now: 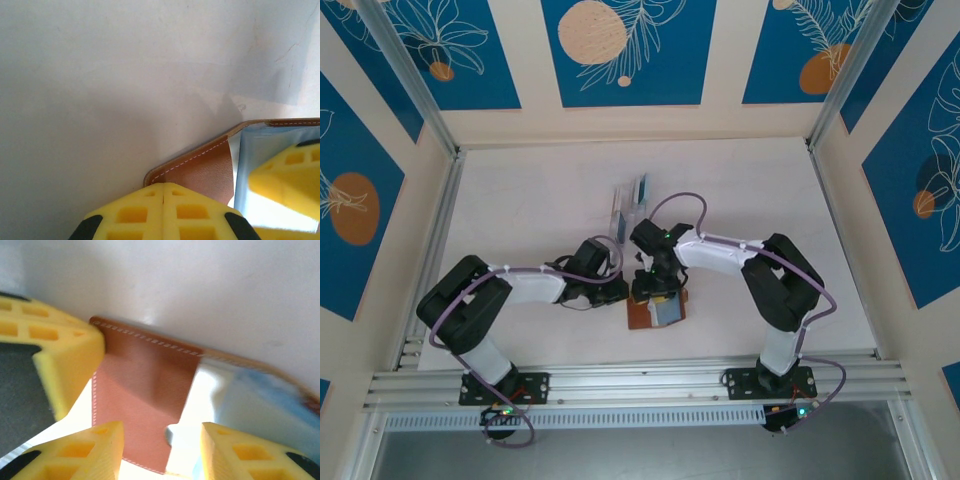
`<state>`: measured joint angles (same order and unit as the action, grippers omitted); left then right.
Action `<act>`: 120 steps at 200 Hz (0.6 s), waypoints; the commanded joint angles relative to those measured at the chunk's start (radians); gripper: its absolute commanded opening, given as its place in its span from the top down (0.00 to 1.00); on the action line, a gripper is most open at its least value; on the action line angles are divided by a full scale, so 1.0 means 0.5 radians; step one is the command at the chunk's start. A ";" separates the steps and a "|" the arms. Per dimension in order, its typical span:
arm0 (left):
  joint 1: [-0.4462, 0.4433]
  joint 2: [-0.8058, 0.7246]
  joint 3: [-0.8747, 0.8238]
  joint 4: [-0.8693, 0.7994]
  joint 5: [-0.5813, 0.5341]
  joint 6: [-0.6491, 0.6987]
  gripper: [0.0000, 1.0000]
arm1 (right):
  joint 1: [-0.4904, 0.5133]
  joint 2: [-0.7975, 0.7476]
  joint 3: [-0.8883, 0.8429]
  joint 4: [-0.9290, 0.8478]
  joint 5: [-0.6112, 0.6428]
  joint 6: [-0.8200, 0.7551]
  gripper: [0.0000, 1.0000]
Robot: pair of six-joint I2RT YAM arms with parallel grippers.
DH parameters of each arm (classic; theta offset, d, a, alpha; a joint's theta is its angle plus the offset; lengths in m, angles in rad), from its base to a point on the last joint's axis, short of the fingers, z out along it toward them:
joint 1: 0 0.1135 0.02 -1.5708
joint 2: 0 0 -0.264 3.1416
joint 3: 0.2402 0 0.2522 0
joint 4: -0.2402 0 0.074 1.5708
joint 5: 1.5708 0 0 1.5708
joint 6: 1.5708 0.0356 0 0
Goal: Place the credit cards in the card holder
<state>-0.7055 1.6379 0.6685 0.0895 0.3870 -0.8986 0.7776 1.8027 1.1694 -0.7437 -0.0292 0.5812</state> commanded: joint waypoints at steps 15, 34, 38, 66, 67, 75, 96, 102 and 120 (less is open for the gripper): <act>-0.038 0.066 -0.064 -0.271 -0.179 0.097 1.00 | -0.070 -0.059 0.033 -0.194 0.278 -0.137 0.57; -0.038 0.068 -0.065 -0.276 -0.182 0.095 1.00 | -0.070 -0.040 0.028 -0.231 0.408 -0.154 0.58; -0.039 0.070 -0.068 -0.274 -0.182 0.092 1.00 | -0.070 -0.038 0.021 -0.231 0.418 -0.156 0.58; -0.038 0.068 -0.066 -0.267 -0.175 0.085 1.00 | -0.061 -0.009 -0.009 -0.241 0.514 -0.139 0.58; -0.039 0.068 -0.067 -0.266 -0.175 0.085 1.00 | -0.060 -0.008 -0.011 -0.242 0.516 -0.138 0.58; -0.039 0.066 -0.067 -0.274 -0.181 0.085 1.00 | -0.056 -0.004 -0.027 -0.241 0.545 -0.125 0.58; -0.039 0.067 -0.062 -0.280 -0.182 0.085 1.00 | -0.048 0.003 -0.069 -0.230 0.592 -0.090 0.58; -0.037 0.070 -0.059 -0.282 -0.185 0.085 1.00 | -0.041 0.009 -0.079 -0.231 0.616 -0.076 0.58; -0.037 0.078 -0.061 -0.280 -0.183 0.083 1.00 | -0.038 0.026 -0.110 -0.216 0.647 -0.049 0.58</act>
<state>-0.7113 1.6356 0.6685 0.0864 0.3737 -0.8799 0.7517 1.7992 1.1450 -0.8234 0.2333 0.5308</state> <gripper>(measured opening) 0.038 0.420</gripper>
